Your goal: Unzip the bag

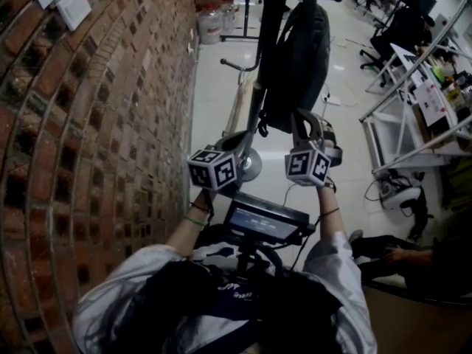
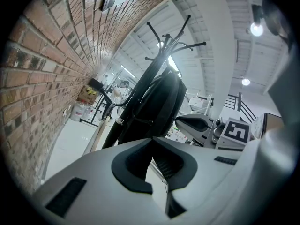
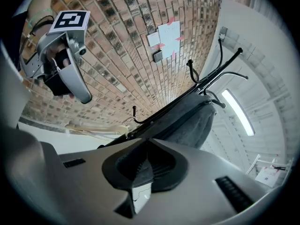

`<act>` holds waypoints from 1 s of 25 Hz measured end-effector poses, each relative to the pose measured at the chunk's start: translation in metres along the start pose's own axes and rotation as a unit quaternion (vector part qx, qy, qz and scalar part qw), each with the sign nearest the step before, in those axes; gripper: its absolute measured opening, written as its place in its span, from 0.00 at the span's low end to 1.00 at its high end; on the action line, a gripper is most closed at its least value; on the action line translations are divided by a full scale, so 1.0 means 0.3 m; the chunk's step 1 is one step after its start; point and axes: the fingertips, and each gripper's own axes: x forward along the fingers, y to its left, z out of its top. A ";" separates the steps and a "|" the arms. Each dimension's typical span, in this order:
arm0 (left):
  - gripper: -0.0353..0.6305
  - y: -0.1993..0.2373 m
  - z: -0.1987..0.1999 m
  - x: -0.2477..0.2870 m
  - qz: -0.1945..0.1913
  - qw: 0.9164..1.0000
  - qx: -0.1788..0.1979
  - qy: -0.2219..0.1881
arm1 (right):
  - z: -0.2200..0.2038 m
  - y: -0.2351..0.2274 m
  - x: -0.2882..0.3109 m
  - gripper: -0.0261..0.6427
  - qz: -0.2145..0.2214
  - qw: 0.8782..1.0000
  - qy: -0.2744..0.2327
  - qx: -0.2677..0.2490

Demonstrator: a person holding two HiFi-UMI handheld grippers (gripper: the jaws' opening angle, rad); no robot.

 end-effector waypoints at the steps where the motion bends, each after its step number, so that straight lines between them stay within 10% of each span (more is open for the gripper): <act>1: 0.06 0.001 -0.001 0.000 0.001 1.000 0.000 0.000 | -0.006 0.006 0.002 0.06 0.003 1.000 0.002 0.002; 25: 0.06 0.026 -0.013 -0.005 0.015 1.000 0.003 0.004 | -0.140 0.145 0.058 0.07 0.039 0.998 0.033 0.044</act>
